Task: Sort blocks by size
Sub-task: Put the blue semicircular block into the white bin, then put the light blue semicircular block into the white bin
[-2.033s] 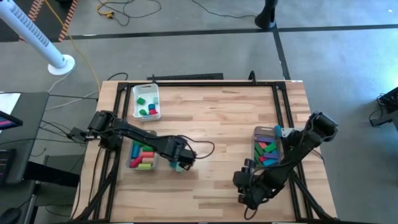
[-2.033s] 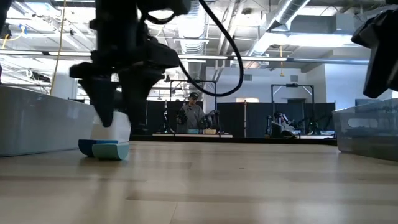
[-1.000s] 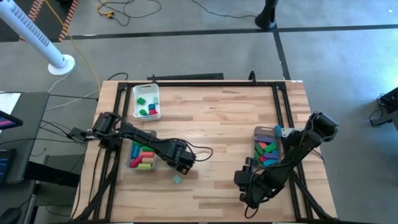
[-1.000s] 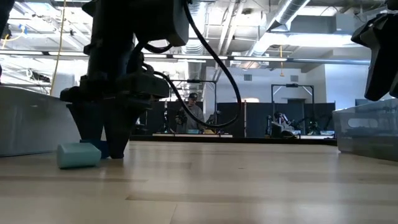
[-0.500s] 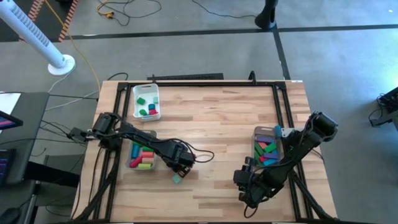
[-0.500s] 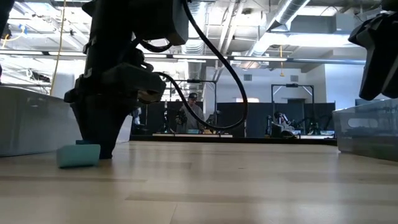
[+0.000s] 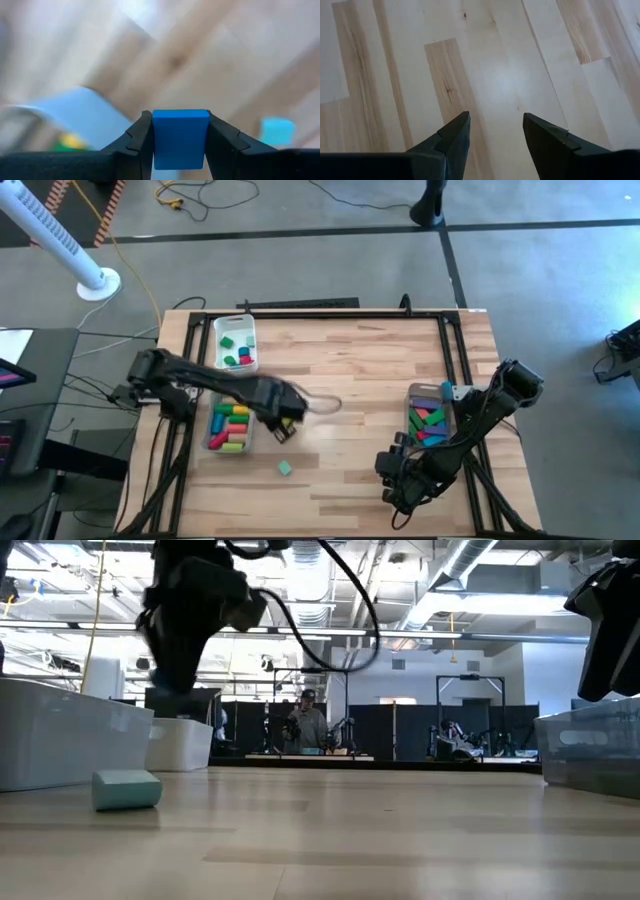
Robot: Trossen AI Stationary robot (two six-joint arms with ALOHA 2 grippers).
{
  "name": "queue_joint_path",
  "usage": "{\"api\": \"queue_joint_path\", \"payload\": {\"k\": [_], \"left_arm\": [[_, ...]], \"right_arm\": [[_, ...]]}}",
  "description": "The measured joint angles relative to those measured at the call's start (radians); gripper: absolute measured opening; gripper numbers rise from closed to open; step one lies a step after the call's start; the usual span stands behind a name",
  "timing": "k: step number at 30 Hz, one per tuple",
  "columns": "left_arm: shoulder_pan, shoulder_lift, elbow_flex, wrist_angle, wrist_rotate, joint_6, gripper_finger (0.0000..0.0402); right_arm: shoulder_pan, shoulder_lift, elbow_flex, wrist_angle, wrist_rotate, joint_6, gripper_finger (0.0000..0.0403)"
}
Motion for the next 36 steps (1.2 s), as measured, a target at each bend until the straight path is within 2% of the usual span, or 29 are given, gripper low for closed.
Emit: {"api": "queue_joint_path", "payload": {"k": [5,11,15,22,27,33,36], "left_arm": [[0.130,-0.117,0.003,-0.124,-0.132,0.076,0.0125],[0.365,-0.246,0.004,-0.210,-0.244,0.214,0.0125],[0.557,-0.292,0.004,-0.219,-0.254,0.335,0.0125],[0.824,-0.267,-0.008,-0.187,-0.229,0.531,0.0125],[0.898,-0.236,-0.046,-0.150,-0.208,0.593,0.0127],[0.910,-0.192,-0.072,-0.122,-0.199,0.626,0.0192],[0.909,-0.184,-0.084,-0.100,-0.196,0.626,0.0211]], "right_arm": [[0.004,0.000,0.000,0.000,0.000,0.050,0.0212],[0.025,0.000,0.000,0.001,0.000,0.132,0.0212],[0.047,0.000,0.000,0.019,0.000,0.175,0.0212],[0.079,0.000,0.000,0.099,0.000,0.178,0.0212],[0.088,0.000,0.000,0.129,0.011,0.186,0.0212],[0.092,0.000,0.000,0.132,0.014,0.188,0.0212],[0.092,0.000,0.000,0.131,0.014,0.186,0.0212]]}}
